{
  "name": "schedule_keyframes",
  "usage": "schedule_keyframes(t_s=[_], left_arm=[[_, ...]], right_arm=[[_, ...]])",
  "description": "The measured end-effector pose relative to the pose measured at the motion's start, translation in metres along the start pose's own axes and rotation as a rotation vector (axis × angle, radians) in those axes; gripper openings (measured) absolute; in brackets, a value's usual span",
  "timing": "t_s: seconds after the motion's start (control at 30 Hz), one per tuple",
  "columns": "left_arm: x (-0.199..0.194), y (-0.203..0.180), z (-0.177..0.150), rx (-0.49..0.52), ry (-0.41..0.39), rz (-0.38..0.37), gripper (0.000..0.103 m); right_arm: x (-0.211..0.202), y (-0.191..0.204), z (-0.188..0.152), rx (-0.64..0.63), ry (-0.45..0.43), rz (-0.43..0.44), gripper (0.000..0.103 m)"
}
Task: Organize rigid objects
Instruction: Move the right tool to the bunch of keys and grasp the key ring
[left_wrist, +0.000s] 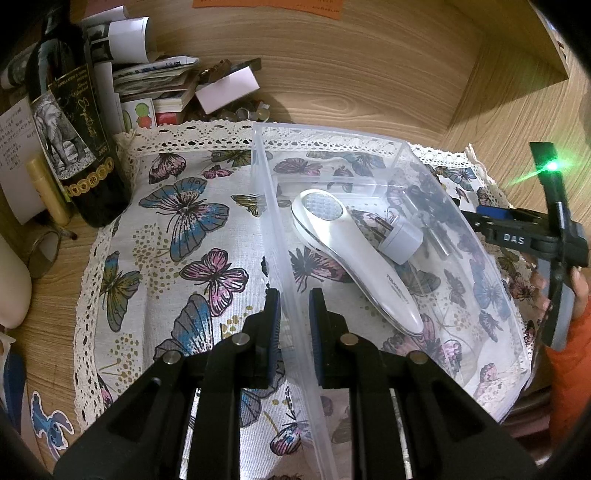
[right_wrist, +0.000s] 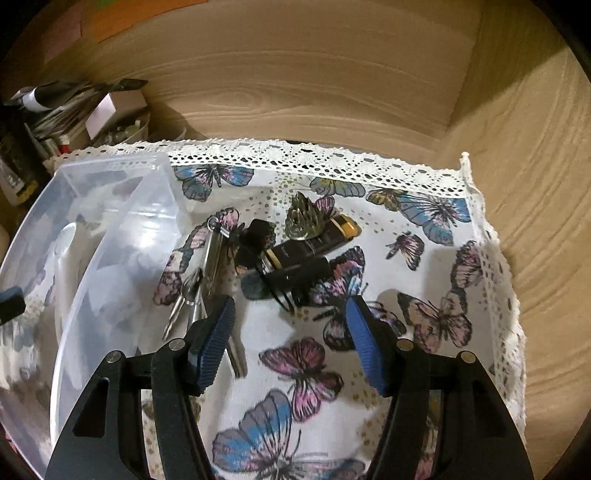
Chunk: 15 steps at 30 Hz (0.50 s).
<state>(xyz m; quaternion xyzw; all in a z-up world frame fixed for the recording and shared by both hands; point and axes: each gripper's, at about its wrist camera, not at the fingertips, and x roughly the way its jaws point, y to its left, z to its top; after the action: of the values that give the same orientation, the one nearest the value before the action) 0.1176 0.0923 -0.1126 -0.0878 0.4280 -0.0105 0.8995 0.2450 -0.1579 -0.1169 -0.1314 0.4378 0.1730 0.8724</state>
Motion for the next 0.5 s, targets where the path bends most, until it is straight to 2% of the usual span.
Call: schedule_keyframes(t_s=[0.03,0.1,0.23,0.3,0.37,0.5], left_arm=[[0.000,0.000,0.000,-0.001,0.001,-0.001,0.015],[0.000,0.000,0.000,0.002,0.000,0.001,0.015],[0.001,0.000,0.000,0.000,0.002,-0.001,0.015],[0.001,0.000,0.000,0.001,0.001,0.001,0.015],[0.001,0.000,0.000,0.000,0.001,0.001,0.015],[0.001,0.000,0.000,-0.001,0.001,0.000,0.015]], right_arm=[[0.003,0.001,0.002,-0.005,0.004,0.001,0.054],[0.012,0.002,0.004,-0.012,0.027,0.011,0.038],[0.020,0.002,0.005,-0.010,0.036,0.033,0.027],[0.018,0.002,0.003,-0.014,0.029,0.033,0.009],[0.015,0.002,0.000,-0.005,0.022,0.060,0.008],[0.005,0.006,-0.009,-0.024,0.007,0.054,0.007]])
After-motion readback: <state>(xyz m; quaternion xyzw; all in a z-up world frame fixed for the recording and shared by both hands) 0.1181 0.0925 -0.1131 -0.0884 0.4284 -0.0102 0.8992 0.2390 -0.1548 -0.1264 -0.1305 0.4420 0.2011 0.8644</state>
